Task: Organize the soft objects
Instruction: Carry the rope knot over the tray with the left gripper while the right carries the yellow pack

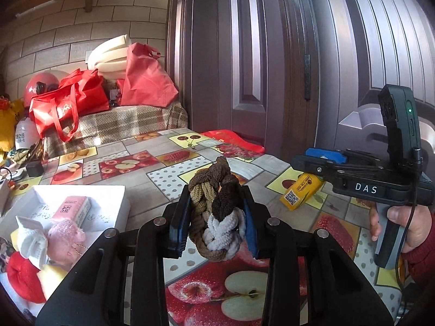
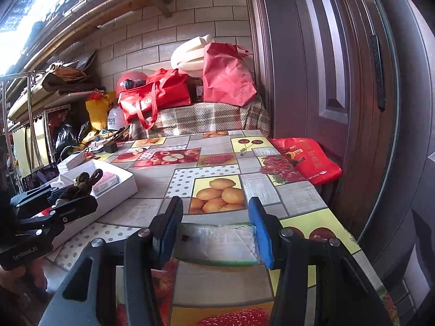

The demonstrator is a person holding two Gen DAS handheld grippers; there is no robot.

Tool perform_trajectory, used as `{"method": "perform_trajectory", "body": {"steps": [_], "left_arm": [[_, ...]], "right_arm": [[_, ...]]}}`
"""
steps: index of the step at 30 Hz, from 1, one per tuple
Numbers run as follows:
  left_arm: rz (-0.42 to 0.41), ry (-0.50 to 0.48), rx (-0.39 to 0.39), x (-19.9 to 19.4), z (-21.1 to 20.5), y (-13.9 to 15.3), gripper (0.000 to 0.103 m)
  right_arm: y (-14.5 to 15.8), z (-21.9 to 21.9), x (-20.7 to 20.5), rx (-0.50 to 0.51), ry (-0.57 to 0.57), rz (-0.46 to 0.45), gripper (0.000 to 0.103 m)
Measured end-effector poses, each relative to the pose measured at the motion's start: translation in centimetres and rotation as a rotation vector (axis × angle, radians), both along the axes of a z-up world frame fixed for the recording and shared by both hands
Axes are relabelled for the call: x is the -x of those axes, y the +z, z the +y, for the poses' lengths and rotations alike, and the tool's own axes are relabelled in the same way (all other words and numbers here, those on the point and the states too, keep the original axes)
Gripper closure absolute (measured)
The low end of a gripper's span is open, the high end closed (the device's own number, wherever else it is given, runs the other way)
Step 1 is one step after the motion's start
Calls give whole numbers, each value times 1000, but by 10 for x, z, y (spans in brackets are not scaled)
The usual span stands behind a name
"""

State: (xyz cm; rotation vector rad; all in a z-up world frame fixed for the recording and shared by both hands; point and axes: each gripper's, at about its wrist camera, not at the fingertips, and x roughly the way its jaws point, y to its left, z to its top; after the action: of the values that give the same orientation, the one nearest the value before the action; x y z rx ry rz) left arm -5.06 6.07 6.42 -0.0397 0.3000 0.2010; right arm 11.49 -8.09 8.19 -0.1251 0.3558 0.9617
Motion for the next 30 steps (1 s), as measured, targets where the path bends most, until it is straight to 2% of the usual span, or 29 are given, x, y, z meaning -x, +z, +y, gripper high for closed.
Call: {"method": "perform_trajectory", "body": {"steps": [10,21,30], "left_arm": [[-31,72,48,41,19,0,70],[-94,155,-19,90,26,2,70],[-136,201,-38,113,33,4,70]], "right_arm": [[3,21,44,-45,65,-41,53],[1,31,60,-45,106,-52,53],[0,41,72,-32,136,-57,53]]}}
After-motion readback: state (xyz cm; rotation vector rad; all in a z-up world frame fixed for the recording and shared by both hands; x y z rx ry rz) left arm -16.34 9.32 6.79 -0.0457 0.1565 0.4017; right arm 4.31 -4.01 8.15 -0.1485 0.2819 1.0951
